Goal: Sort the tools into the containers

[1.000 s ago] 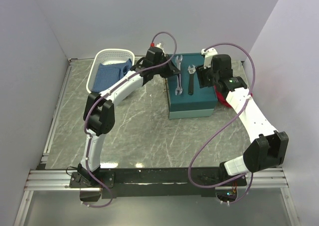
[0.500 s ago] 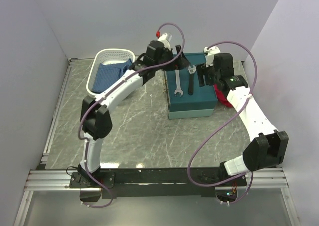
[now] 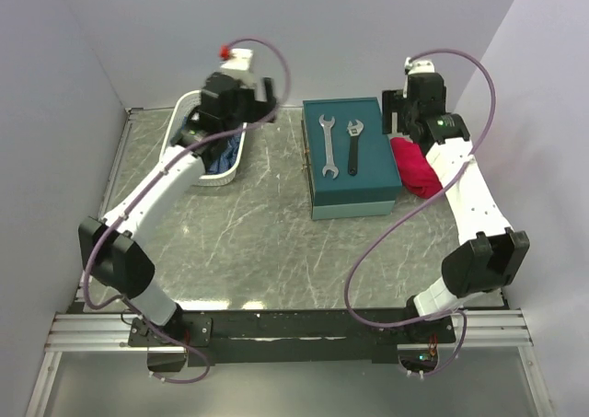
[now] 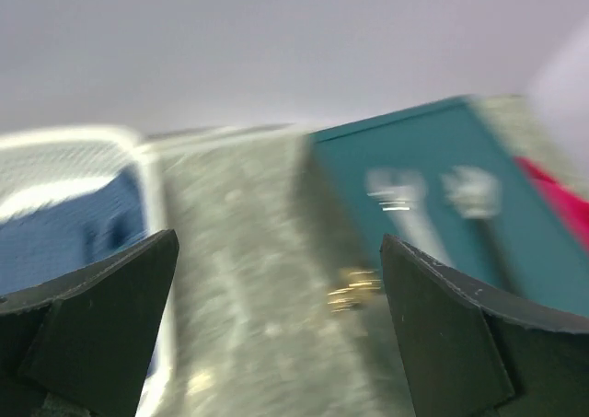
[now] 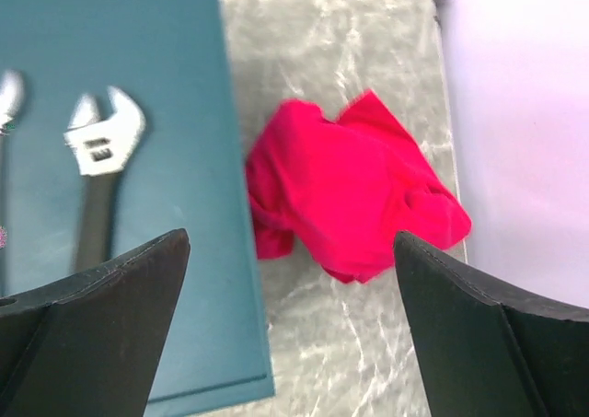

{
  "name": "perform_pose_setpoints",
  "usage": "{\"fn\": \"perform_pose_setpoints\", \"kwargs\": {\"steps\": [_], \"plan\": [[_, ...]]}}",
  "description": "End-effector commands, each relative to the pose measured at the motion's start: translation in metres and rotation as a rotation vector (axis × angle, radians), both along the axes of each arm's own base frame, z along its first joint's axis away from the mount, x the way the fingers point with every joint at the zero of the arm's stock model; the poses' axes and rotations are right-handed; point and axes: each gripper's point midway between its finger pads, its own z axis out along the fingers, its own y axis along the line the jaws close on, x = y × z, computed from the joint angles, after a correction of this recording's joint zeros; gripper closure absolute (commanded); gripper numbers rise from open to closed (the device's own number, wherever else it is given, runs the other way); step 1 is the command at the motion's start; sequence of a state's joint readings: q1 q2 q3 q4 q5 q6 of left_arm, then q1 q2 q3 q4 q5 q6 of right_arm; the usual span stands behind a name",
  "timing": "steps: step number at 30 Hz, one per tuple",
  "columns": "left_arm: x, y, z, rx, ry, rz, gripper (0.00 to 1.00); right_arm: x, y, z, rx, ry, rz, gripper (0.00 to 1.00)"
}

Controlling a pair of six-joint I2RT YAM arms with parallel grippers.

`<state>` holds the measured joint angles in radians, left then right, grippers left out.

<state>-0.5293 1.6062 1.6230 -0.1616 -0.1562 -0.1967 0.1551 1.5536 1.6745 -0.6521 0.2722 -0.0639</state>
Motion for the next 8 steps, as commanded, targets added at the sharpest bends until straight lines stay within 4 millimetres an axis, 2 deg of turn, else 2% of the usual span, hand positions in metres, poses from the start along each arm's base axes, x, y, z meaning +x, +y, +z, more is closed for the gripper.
{"fn": "perform_pose_setpoints", "kwargs": {"steps": [1, 2, 3, 7, 8], "plan": [[0.030, 0.102, -0.039, -0.079, 0.136, 0.210, 0.04, -0.034, -0.030, -0.024, -0.034, 0.054, -0.147, 0.00], [0.031, 0.115, -0.049, -0.099, 0.164, 0.236, 0.04, -0.041, -0.033, -0.014, -0.036, 0.016, -0.152, 0.00], [0.036, 0.139, -0.055, -0.101, 0.173, 0.294, 0.04, -0.047, -0.036, -0.023, -0.048, 0.037, -0.155, 0.00], [0.038, 0.183, -0.066, -0.032, 0.157, 0.411, 0.04, -0.064, -0.048, -0.017, -0.078, 0.017, -0.176, 0.00], [0.037, 0.195, -0.071, -0.018, 0.157, 0.447, 0.04, -0.068, -0.052, -0.009, -0.079, -0.005, -0.187, 0.00]]}}
